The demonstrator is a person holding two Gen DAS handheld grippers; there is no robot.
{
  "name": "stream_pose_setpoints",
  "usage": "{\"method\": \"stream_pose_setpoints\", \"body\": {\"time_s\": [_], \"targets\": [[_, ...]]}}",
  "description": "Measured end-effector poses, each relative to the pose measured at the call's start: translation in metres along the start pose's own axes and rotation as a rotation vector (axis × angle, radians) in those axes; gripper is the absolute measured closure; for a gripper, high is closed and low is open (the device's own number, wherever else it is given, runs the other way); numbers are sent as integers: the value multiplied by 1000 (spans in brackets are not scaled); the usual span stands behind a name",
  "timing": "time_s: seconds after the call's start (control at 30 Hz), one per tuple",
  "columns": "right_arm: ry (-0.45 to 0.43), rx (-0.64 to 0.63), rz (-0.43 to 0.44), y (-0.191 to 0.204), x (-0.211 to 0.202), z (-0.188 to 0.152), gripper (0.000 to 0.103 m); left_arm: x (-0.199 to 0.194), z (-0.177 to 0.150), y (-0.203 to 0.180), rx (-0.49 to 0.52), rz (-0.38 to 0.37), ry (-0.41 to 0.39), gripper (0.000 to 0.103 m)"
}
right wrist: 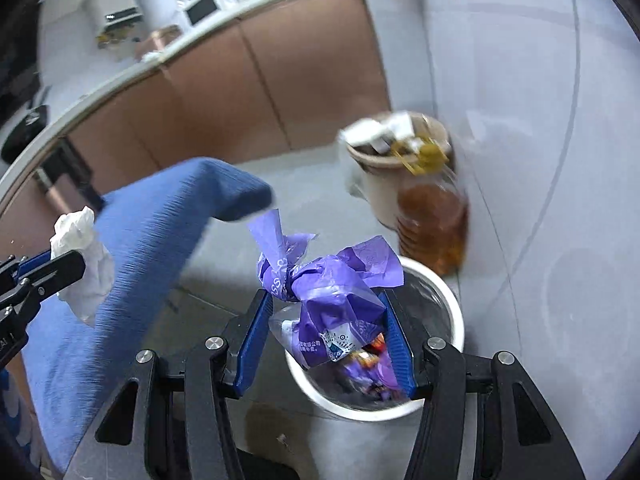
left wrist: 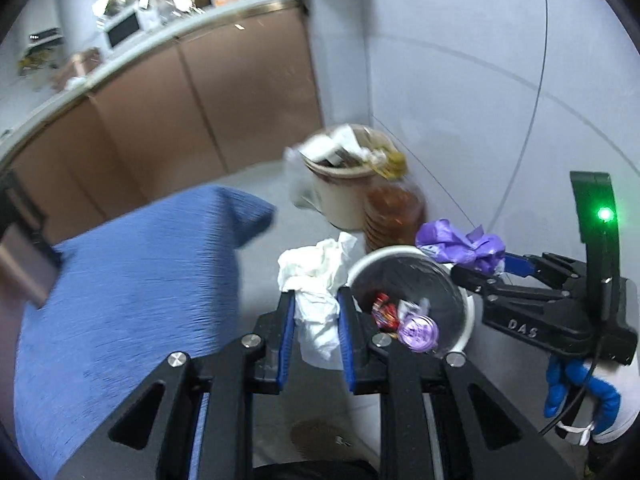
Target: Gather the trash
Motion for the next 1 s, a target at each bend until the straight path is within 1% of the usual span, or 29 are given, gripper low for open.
{"method": "stream_pose_setpoints", "body": {"time_s": [0.1,0.2,0.3,0.33,0.37,0.4,0.43,0.47,0.5,0.6,0.7,0.83,0.93,1.0], "targets": [[44,42,-36,-27,19,-11,49,27,2,-20,14,-49,56,83],[76,64,-55,-44,35,-19,49,48,6,-35,2,-90,101,82],[95,68,-68,-53,46,-23,47,59,11,-45,-2,-122,118,82],[101,68,-73,-56,48,-23,47,62,13,-47,-4,-132,122,81],[107,71,-77,-58,51,-25,46,64,14,-50,-10,-147,128,76],[113,75,-82,-61,54,-27,46,64,15,-51,-18,-159,132,69],[117,77,-84,-63,55,-28,45,64,16,-52,-27,-170,131,65],[122,79,-89,-65,57,-29,43,63,17,-52,-37,-181,128,59],[127,79,-96,-67,59,-31,42,63,19,-52,-44,-187,124,56],[131,81,-104,-70,62,-32,38,58,21,-51,-49,-194,116,55],[129,80,-102,-69,62,-32,37,51,22,-46,-62,-190,106,55],[120,71,-98,-61,57,-29,35,41,22,-32,-91,-180,89,55],[107,58,-97,-54,52,-25,34,32,21,-17,-106,-157,72,55],[94,48,-92,-46,46,-20,34,21,20,-4,-111,-124,47,55]]}}
Point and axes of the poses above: each gripper's, at about its wrist camera, not at the fingertips, and x roughly the way its jaws point, y to its left, z to its top, the point moved 9 cm from there along x, roughly the way its jaws point, and after that the axes turned 7 degrees about z, right-handed, at the moved point
